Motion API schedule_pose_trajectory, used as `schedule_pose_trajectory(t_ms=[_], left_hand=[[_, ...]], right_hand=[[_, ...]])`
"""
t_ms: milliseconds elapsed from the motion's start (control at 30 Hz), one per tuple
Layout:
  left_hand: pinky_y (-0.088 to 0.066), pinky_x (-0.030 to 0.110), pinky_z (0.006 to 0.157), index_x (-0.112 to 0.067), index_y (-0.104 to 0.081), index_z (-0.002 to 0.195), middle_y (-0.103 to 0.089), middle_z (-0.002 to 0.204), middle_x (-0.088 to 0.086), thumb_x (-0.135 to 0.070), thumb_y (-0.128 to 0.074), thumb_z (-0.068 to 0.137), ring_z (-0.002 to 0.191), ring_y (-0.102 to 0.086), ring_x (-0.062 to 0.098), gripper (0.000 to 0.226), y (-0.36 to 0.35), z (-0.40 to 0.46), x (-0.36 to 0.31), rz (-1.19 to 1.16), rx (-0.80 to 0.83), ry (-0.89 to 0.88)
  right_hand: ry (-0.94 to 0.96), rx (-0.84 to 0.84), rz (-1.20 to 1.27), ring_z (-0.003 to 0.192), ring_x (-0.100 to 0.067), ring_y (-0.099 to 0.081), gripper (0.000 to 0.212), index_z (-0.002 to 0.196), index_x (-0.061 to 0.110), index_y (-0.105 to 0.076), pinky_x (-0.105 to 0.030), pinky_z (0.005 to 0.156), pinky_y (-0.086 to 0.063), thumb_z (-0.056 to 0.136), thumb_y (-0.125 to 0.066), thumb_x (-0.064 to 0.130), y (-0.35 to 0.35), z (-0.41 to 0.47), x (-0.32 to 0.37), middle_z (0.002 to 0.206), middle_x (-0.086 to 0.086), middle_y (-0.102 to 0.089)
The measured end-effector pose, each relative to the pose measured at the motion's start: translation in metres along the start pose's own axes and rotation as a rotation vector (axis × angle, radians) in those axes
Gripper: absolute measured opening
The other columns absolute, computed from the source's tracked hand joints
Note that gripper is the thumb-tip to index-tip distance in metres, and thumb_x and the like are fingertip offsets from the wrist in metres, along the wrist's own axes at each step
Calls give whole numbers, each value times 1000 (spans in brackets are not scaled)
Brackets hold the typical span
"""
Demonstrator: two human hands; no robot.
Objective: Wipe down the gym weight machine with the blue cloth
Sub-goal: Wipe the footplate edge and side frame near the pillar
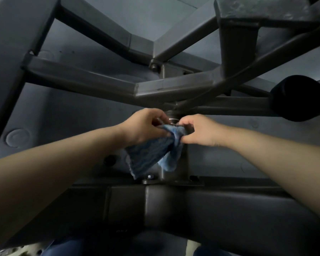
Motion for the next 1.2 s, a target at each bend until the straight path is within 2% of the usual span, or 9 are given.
schedule_pose_trajectory(t_ms=[100, 233, 300, 367, 467, 633, 800, 1000, 1200], left_hand=[[-44, 20, 69, -15, -64, 100, -64, 90, -2, -16, -74, 74, 83, -61, 14, 28, -1, 8, -4, 299, -18, -143], [-41, 31, 71, -15, -63, 108, -60, 105, 7, -14, -58, 87, 95, -58, 26, 21, -19, 15, -6, 560, -120, -338], [-45, 35, 76, -18, -56, 122, -54, 117, 7, -17, -49, 93, 105, -56, 28, 30, -44, 17, 10, 660, 53, -297], [-43, 34, 91, -18, -53, 127, -48, 130, 3, -26, -48, 95, 116, -51, 25, 34, -67, 17, 36, 704, 257, -121], [-39, 29, 97, -15, -53, 129, -47, 135, 7, -29, -45, 97, 120, -48, 22, 36, -72, 19, 60, 438, 181, 140], [-37, 28, 89, -4, -32, 138, -43, 137, 18, -22, -37, 100, 121, -46, 29, 42, -94, 23, 74, 273, 200, 379], [-35, 28, 93, -5, 7, 148, -35, 144, 17, -27, -35, 100, 127, -41, 30, 67, -121, 28, 75, 86, 233, 553], [-38, 33, 86, 1, -31, 135, -53, 127, 20, -27, -42, 98, 117, -50, 34, 48, -113, 50, 80, 7, 12, 617], [-37, 30, 84, 0, -46, 122, -55, 125, 18, -29, -50, 95, 116, -50, 32, 40, -105, 67, 83, -46, -127, 625]], right_hand=[[24, -58, -422, 78, -21, -55, 20, 73, 29, -49, -31, 64, -43, 81, -59, 14, 9, -3, -5, 79, 5, -53], [156, -71, -858, 104, -27, -55, 26, 115, 21, -53, -31, 69, -36, 90, -49, 18, 13, -6, -11, 111, -3, -54], [79, 101, -895, 113, -26, -53, 35, 126, 24, -50, -31, 80, -42, 91, -50, 20, 0, -3, -30, 122, -3, -51], [-81, 281, -735, 121, -25, -48, 44, 132, 25, -49, -31, 95, -43, 89, -59, 26, -19, 1, -53, 132, -5, -46], [-303, 200, -355, 125, -27, -46, 45, 135, 11, -48, -30, 101, -38, 93, -54, 25, -32, 15, -68, 139, -12, -45], [-521, 26, 57, 105, -26, -52, 20, 95, 9, -55, -23, 67, -39, 100, -42, 24, -52, 38, -76, 98, -9, -56], [-656, -29, 219, 128, -32, -42, 51, 139, -4, -31, -30, 101, -36, 100, -42, 27, -78, 48, -82, 143, -20, -39], [-733, -91, 533, 123, -29, -47, 41, 132, 5, -39, -33, 100, -39, 99, -45, 29, -82, 53, -107, 133, -14, -50], [-759, -59, 762, 110, -26, -58, 17, 83, 15, -51, -41, 100, -46, 94, -57, 26, -66, 58, -116, 117, -12, -63]])
Point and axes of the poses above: each hand's wrist, its own z-axis towards the middle knuckle, its own y-axis out of the back of the hand, x = y × z, the point moved 5 cm from there along z, towards the middle knuckle
